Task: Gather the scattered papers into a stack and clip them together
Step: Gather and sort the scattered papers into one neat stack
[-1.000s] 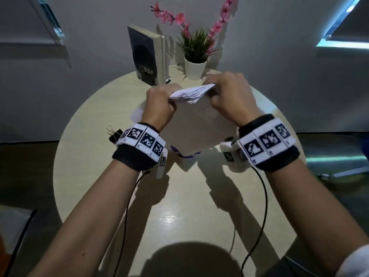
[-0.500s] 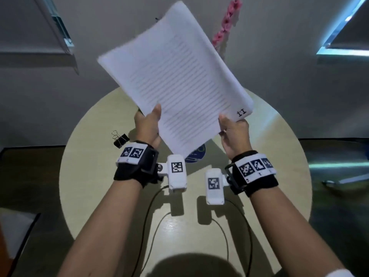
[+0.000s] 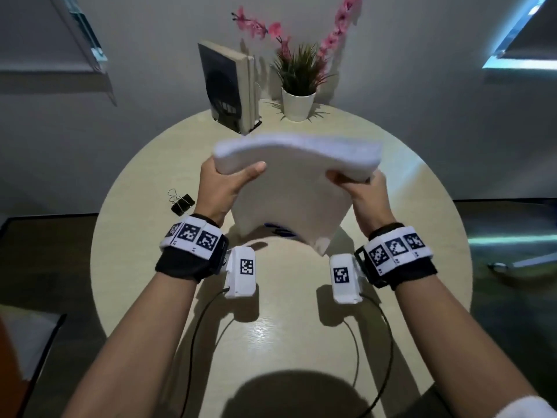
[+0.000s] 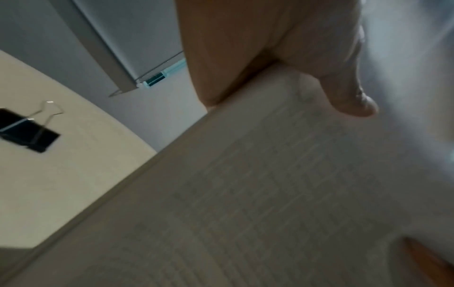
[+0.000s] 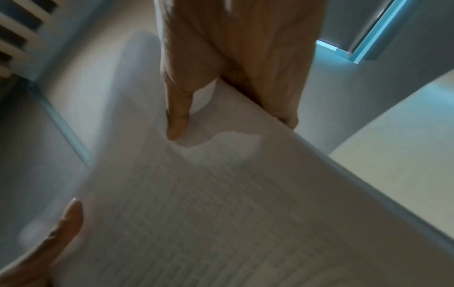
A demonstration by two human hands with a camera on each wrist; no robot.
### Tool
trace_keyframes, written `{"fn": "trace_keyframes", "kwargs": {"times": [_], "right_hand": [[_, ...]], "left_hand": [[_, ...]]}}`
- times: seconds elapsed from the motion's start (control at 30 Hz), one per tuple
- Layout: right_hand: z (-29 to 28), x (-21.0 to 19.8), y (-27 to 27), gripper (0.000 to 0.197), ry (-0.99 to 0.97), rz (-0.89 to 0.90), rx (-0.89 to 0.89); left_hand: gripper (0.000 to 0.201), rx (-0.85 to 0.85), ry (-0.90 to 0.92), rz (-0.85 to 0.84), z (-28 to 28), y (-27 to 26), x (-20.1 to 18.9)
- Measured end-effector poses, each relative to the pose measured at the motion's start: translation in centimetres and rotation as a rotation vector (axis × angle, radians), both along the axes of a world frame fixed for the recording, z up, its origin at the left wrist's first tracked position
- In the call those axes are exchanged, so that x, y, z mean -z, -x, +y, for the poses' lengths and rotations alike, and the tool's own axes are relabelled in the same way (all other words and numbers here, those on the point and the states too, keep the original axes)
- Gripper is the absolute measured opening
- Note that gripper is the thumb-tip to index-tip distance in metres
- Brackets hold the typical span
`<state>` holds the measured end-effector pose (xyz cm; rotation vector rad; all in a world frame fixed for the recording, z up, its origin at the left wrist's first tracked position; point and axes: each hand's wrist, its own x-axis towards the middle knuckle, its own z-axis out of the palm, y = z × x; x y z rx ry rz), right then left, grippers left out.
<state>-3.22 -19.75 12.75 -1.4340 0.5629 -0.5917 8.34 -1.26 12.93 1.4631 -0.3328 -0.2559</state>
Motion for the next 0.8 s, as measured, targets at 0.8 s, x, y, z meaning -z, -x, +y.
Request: {"fn": "trace_keyframes", "kwargs": {"times": [0.8], "right_hand": [[0.1, 3.0, -0.8, 0.021, -0.102, 0.123, 0.09]], "left_hand": [[0.042, -0.016, -0.59, 0.143, 0.2, 0.1, 7.1]]}}
